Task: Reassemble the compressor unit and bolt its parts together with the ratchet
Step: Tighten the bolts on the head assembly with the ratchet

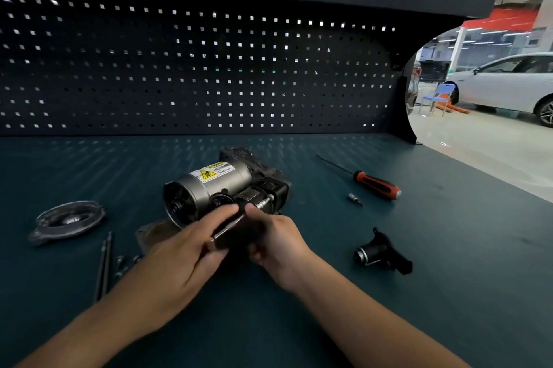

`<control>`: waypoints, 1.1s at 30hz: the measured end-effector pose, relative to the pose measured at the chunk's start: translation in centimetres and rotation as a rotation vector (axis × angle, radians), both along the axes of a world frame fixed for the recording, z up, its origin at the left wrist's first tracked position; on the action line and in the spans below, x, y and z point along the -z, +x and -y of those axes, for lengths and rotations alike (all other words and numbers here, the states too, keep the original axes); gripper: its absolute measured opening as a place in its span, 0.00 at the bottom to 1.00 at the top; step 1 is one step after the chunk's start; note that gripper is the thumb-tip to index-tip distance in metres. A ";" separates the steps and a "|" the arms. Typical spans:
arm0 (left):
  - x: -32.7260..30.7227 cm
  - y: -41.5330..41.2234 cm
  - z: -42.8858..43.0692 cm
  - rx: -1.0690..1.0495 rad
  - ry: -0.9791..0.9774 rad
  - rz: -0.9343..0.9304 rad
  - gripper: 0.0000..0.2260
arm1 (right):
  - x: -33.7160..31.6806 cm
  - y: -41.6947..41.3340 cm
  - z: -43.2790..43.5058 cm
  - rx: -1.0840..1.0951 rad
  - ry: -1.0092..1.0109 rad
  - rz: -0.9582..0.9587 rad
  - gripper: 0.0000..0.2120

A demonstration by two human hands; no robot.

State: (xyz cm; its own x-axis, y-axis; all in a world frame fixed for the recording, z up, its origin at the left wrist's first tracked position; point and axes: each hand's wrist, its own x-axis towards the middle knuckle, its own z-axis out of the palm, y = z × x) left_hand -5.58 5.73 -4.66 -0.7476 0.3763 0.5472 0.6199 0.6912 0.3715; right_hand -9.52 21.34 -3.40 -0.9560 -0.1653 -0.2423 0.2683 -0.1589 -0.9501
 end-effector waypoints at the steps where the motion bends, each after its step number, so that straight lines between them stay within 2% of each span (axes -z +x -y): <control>1: 0.2 0.1 -0.5 0.051 0.217 0.141 0.15 | -0.1 0.0 -0.1 -0.004 -0.013 0.011 0.14; 3: 0.2 0.2 -1.4 0.095 0.533 0.339 0.19 | -0.2 0.0 -0.1 -0.007 -0.051 0.036 0.13; 5: 0.2 0.3 -1.8 0.117 0.763 0.462 0.20 | -0.3 0.1 -0.1 0.001 -0.097 0.065 0.10; 6: 0.0 0.3 -1.8 0.111 0.839 0.518 0.19 | -0.3 0.1 0.0 0.009 -0.110 0.071 0.10; 8: -0.2 0.6 -1.6 0.090 0.786 0.545 0.16 | -0.1 0.1 0.0 0.032 -0.108 0.060 0.10; 10: -0.4 0.9 -0.9 0.073 0.461 0.366 0.19 | 0.1 0.1 0.1 0.053 -0.112 0.037 0.10; 11: -0.8 0.9 -0.7 0.050 0.185 0.208 0.22 | 0.1 0.1 0.2 0.058 -0.123 0.023 0.09; 13: -1.0 0.4 -0.2 -0.037 -0.410 -0.237 0.24 | 0.2 0.1 0.3 0.063 -0.140 0.010 0.09; 14: -0.8 0.4 -0.1 -0.059 -0.574 -0.330 0.22 | 0.2 0.1 0.3 0.064 -0.137 0.016 0.10; 15: -0.7 0.6 -0.1 -0.085 -0.624 -0.378 0.21 | 0.2 0.1 0.2 0.058 -0.125 0.021 0.11; 17: -0.4 0.8 -0.2 -0.117 -0.517 -0.234 0.18 | 0.1 0.3 0.1 0.024 -0.081 -0.001 0.12; 20: -0.2 1.2 -0.7 -0.050 0.192 0.216 0.12 | 0.1 0.4 0.0 -0.013 0.031 -0.076 0.13; 22: 0.3 0.8 -1.1 0.009 0.506 0.423 0.12 | 0.0 0.6 -0.2 -0.021 0.064 -0.070 0.13; 24: 0.5 0.6 -1.2 0.043 0.666 0.512 0.09 | 0.0 0.6 -0.3 -0.034 0.048 -0.045 0.12; 25: 0.5 0.5 -1.1 0.065 0.680 0.534 0.10 | -0.1 0.6 -0.3 -0.035 0.035 -0.034 0.11; 26: 0.6 0.5 -0.9 0.073 0.654 0.517 0.10 | -0.1 0.6 -0.3 -0.032 0.019 -0.027 0.11; 28: 0.5 0.8 -0.4 0.015 0.399 0.354 0.12 | 0.0 0.4 -0.1 -0.024 -0.021 -0.017 0.12; 31: -0.7 0.8 0.3 -0.158 -0.425 -0.158 0.11 | 0.1 0.4 0.1 -0.014 -0.052 -0.004 0.13; 33: -0.6 0.9 0.3 -0.164 -0.595 -0.288 0.14 | 0.3 0.5 0.1 -0.001 -0.070 0.024 0.14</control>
State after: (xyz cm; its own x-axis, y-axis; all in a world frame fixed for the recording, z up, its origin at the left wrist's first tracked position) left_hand -4.66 5.41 -4.06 -0.6763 0.5689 0.4680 0.5065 0.8204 -0.2653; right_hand -9.06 21.24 -3.67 -0.9499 -0.1839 -0.2527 0.2908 -0.2239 -0.9302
